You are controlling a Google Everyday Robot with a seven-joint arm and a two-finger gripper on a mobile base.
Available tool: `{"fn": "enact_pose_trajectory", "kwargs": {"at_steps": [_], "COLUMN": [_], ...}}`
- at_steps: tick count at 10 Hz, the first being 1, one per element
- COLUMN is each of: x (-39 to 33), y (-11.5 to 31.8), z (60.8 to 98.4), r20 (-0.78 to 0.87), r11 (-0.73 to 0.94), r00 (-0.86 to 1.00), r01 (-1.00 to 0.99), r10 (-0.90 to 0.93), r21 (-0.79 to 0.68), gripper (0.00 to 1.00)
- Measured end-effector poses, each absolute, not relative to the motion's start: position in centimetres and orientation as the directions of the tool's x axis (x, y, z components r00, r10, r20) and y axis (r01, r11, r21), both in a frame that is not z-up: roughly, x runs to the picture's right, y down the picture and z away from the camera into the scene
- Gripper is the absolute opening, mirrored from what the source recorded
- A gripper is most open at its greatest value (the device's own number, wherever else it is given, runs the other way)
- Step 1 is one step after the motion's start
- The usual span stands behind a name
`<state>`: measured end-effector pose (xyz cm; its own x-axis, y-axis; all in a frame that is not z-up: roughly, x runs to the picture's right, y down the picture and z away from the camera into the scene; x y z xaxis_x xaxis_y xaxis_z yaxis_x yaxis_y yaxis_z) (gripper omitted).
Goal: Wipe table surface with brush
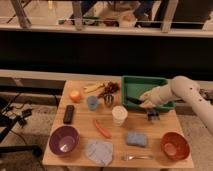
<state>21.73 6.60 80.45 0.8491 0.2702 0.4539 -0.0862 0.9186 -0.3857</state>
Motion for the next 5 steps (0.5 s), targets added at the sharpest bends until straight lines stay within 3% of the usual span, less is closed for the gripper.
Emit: {"fn": "enact_pose_trajectory", "kwargs": {"at_steps": [5], "x": [18.7], "y": [7.2], "z": [76.3], "r20": [0.522], "r11": [0.910], "r00": [0.804], "r01": [-0.055], "r10": [0.285], "r21": [-0.412], "gripper": [0.09]}}
